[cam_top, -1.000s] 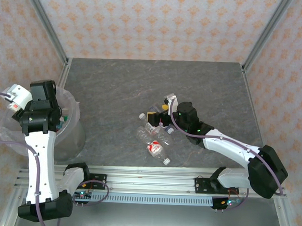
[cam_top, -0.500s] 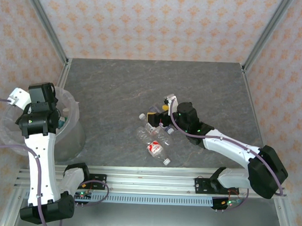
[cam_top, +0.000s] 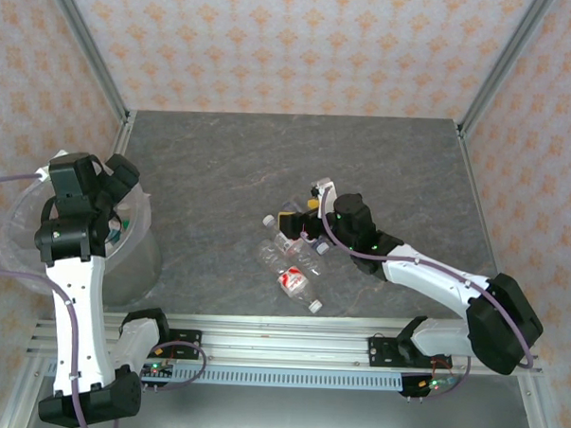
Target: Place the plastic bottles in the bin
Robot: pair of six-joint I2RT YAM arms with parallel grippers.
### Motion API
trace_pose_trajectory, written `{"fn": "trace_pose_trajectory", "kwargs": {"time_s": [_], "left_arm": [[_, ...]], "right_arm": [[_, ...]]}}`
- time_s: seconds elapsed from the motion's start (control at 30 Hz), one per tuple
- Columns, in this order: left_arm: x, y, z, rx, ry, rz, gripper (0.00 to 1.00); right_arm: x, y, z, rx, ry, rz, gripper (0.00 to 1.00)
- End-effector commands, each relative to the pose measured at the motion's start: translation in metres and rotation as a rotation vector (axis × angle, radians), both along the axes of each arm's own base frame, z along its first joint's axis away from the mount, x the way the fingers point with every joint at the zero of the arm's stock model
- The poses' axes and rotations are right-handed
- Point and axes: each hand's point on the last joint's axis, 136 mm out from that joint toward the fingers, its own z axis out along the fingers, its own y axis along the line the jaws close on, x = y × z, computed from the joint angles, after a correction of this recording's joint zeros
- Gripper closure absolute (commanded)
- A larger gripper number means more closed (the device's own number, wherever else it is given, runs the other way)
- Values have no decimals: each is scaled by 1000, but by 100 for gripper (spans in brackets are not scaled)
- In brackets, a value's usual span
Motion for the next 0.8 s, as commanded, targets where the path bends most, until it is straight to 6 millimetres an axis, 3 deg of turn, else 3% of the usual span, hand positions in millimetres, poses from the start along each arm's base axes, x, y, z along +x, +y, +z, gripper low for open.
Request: {"fn": "trace_pose_trajectory", "kwargs": {"time_s": [0.0, 0.1, 0.23, 0.4, 0.77], "left_arm": [[15, -23, 13, -4, -71, -174, 0], [22, -44, 23, -15, -139, -303, 0], [20, -57, 31, -18, -192, -369, 0], [23, -74, 42, -48, -279, -456, 0], [27, -126, 59, -60, -347, -696, 0]], "right_arm": [[2, -13, -10, -26, 64, -77, 1], [-7, -26, -21, -75, 120, -103, 1], [-26, -46, -34, -129, 186, -123, 1], [-30, -78, -62, -220, 248, -255, 1], [-15, -76, -91, -307, 415, -324, 18]]}}
